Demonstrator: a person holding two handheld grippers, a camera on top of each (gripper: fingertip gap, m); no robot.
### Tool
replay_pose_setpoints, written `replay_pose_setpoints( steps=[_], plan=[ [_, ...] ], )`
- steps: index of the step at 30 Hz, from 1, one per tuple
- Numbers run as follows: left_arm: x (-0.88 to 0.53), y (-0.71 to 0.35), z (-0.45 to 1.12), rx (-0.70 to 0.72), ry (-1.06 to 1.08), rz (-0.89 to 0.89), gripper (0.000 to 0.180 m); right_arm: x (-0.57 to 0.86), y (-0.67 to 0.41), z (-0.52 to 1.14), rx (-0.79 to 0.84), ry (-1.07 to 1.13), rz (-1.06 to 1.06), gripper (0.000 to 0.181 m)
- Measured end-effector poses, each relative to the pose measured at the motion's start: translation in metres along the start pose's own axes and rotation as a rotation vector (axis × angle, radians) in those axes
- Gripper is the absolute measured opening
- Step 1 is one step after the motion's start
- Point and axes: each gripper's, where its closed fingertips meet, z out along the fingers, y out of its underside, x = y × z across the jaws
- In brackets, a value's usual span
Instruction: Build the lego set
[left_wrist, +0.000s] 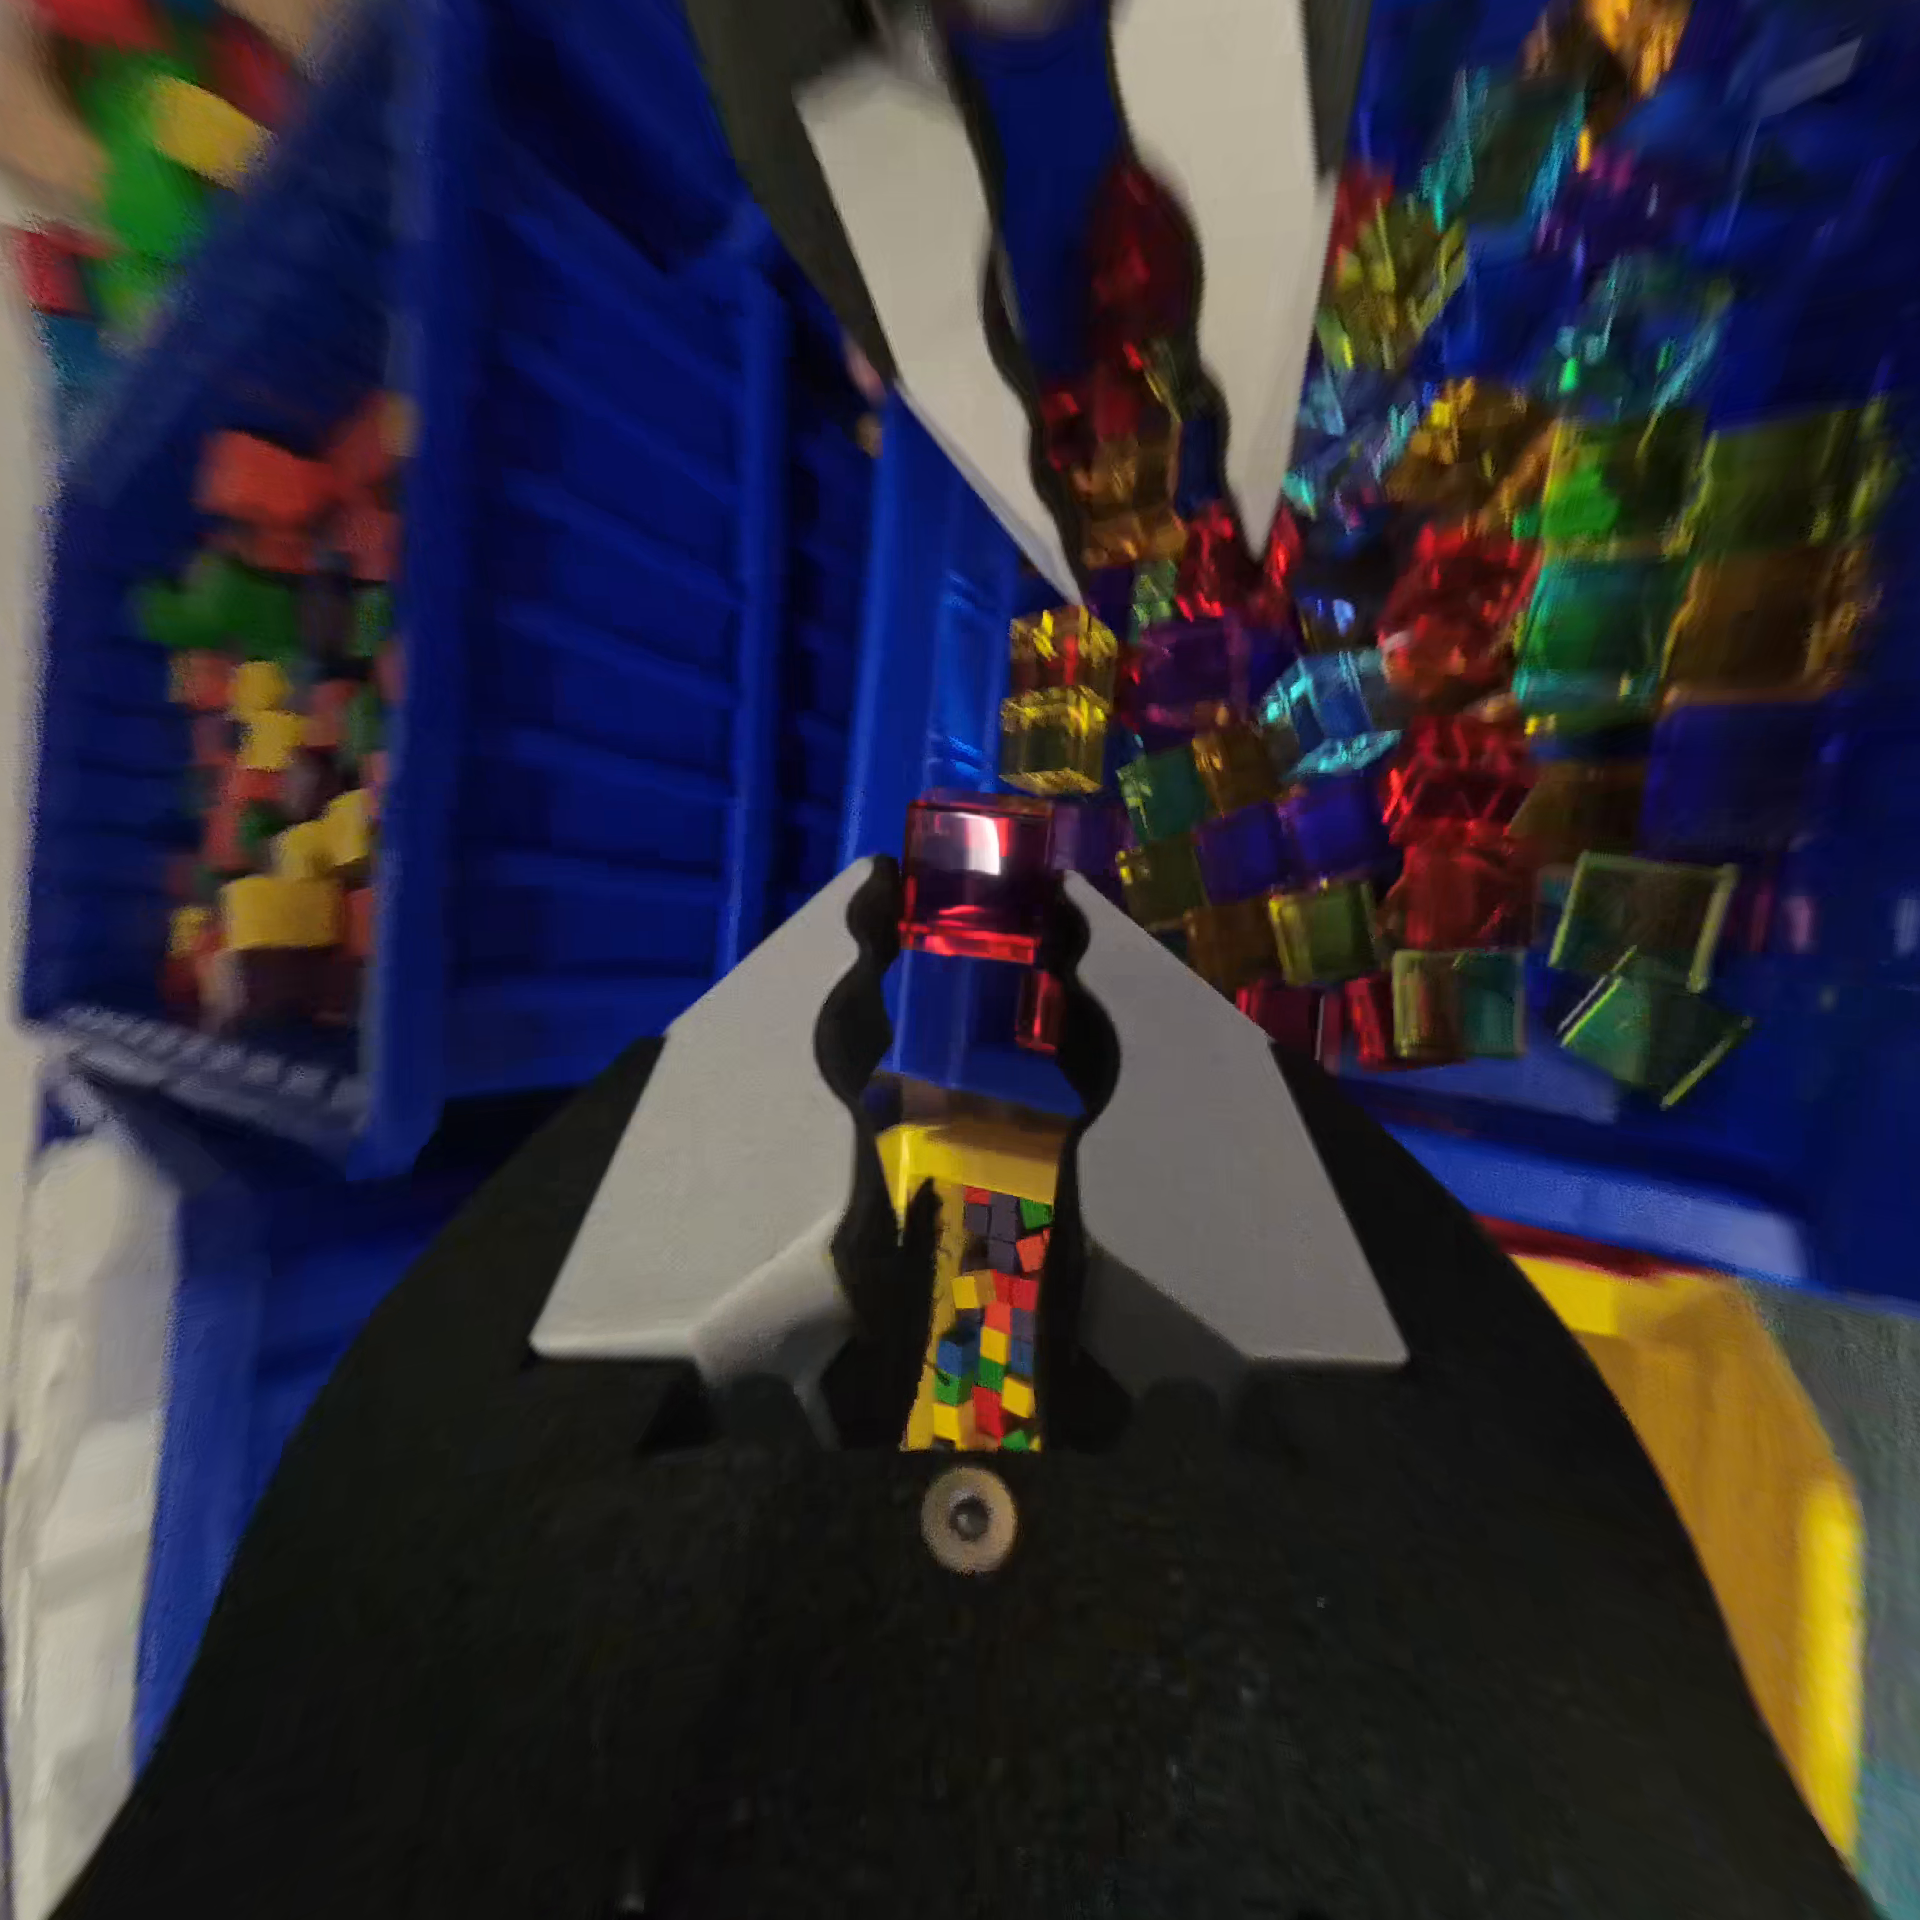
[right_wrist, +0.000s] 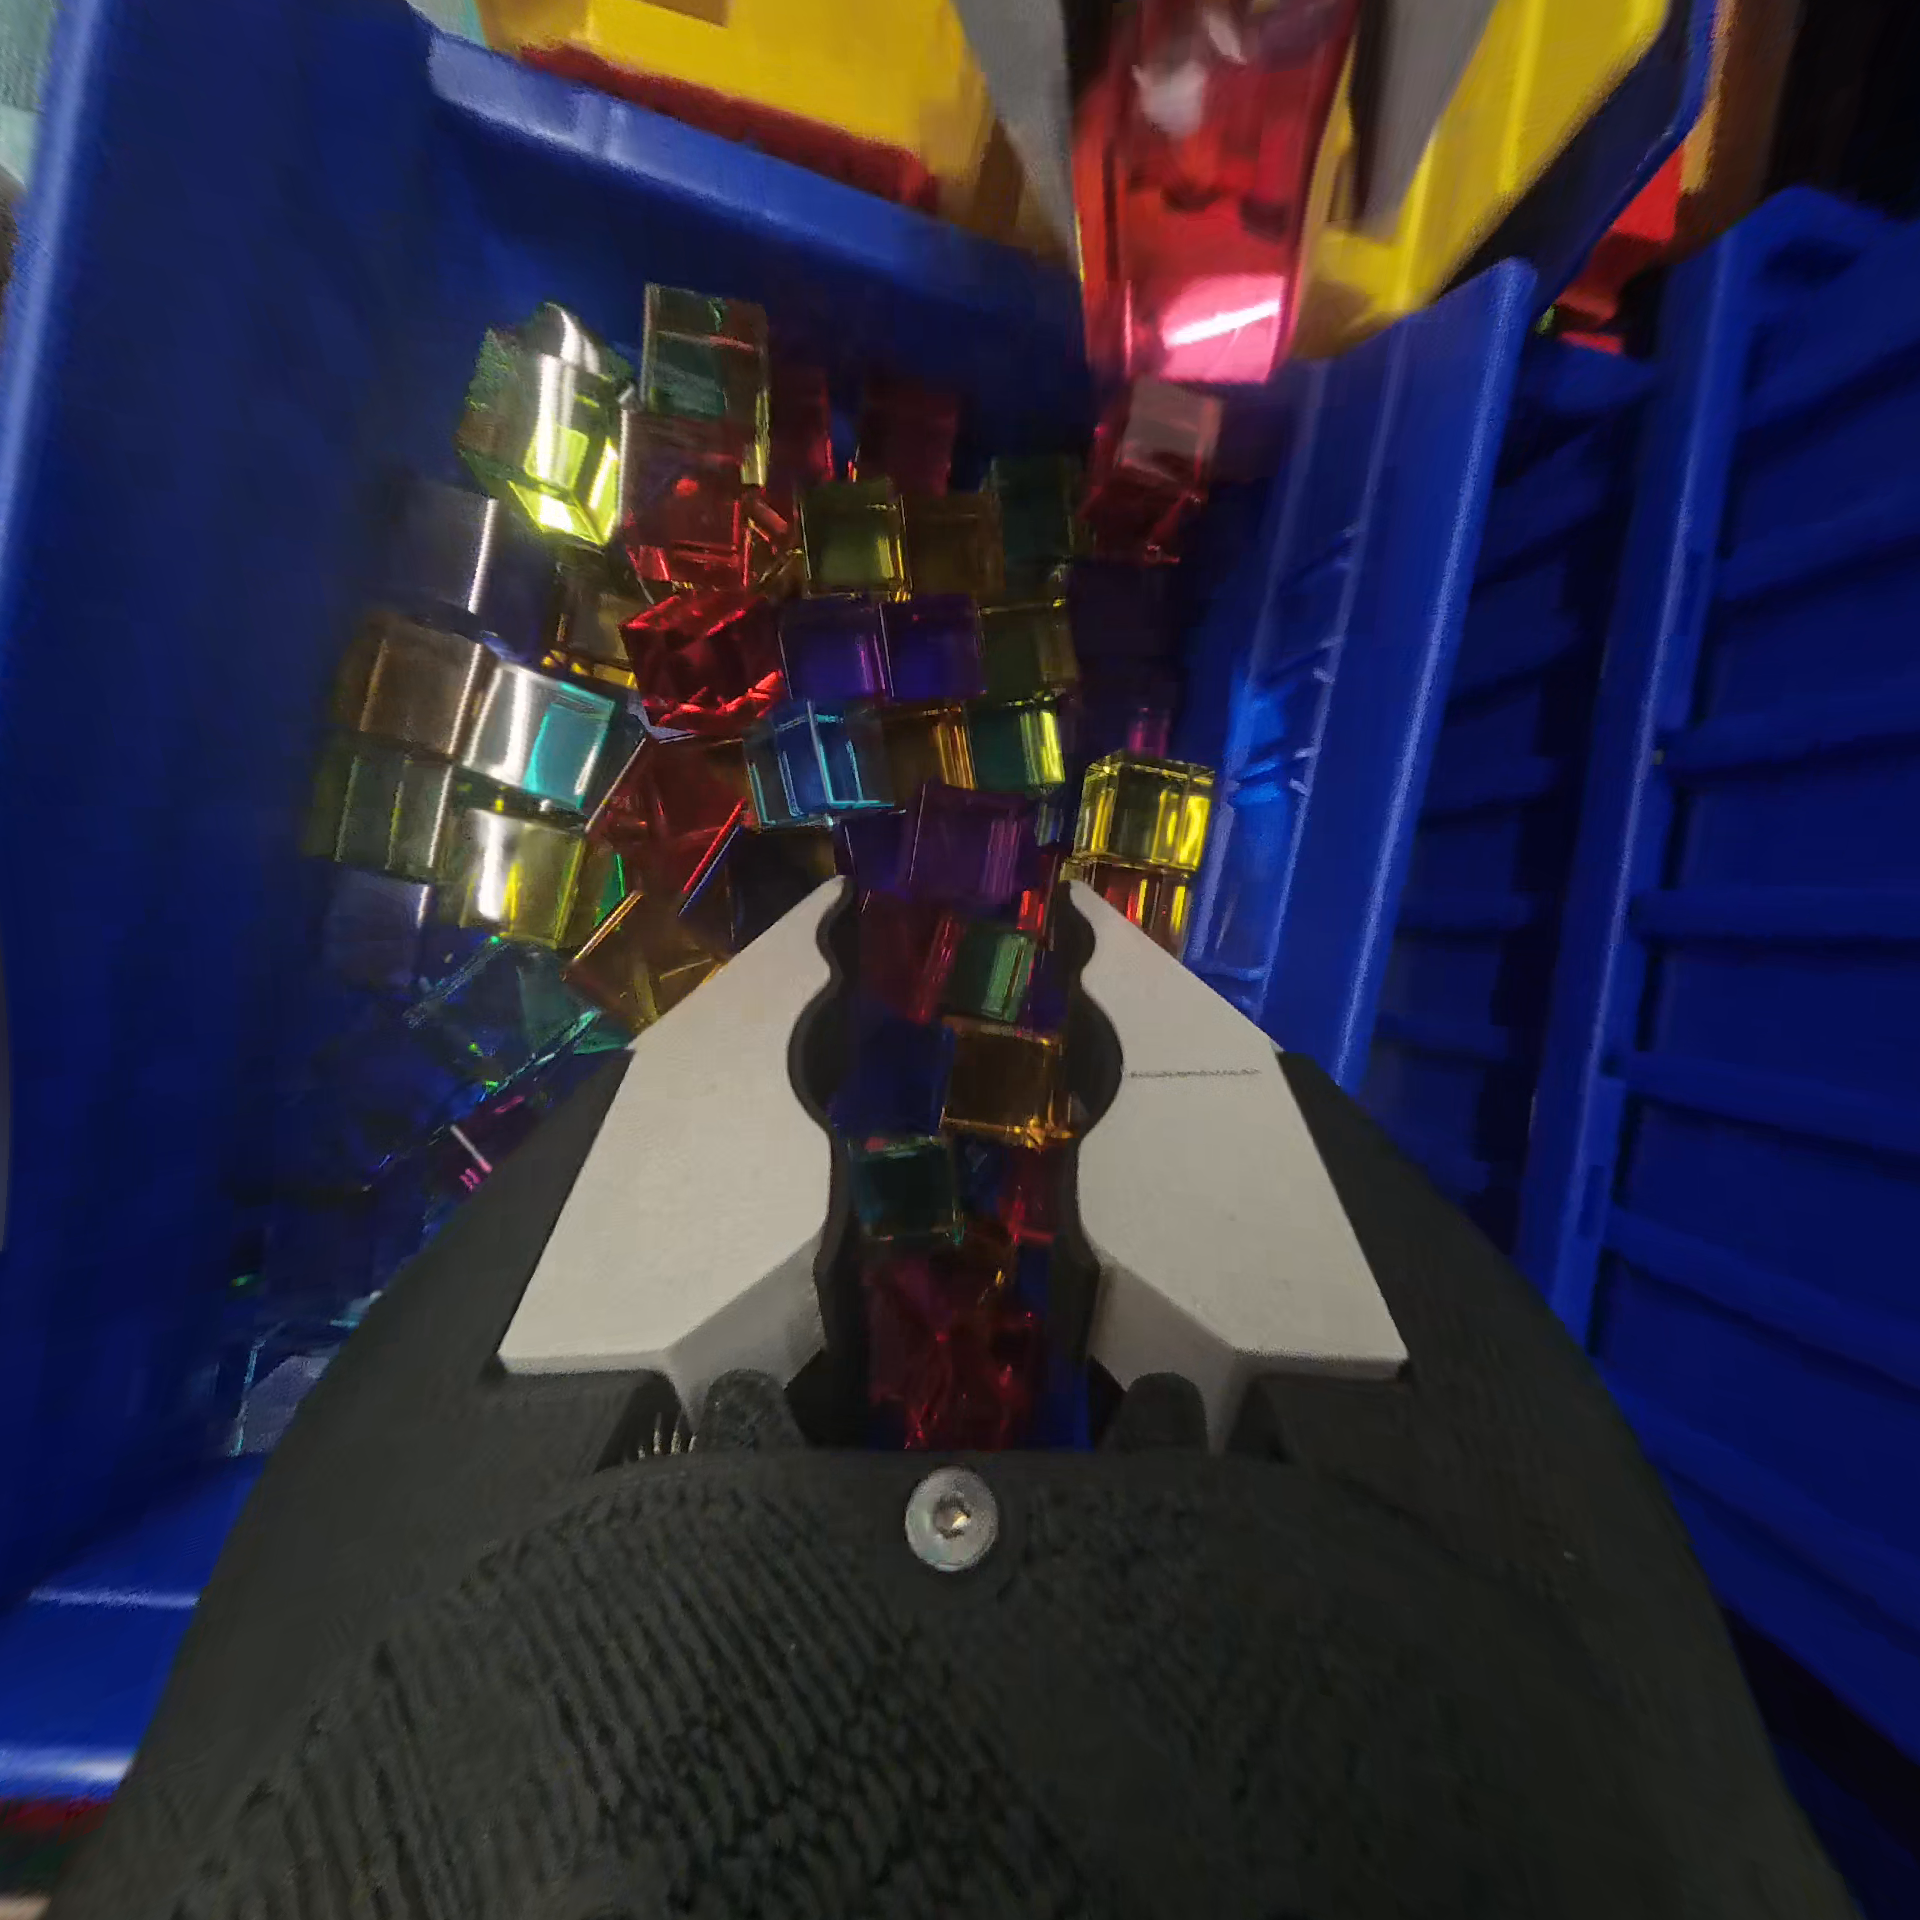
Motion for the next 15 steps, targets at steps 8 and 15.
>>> replay_pose_setpoints(
  steps=[8, 15],
  plan=[
    [0.024, -0.026, -0.081, 0.427, -0.259, -0.352, 0.026, 0.002, 0.009, 0.036, -0.132, -0.078, 0.027, 0.032],
    [0.044, -0.022, -0.08, 0.56, -0.191, -0.541, 0.026, 0.0, -0.003, 0.032, -0.126, -0.097, -0.023, 0.025]
  ],
)
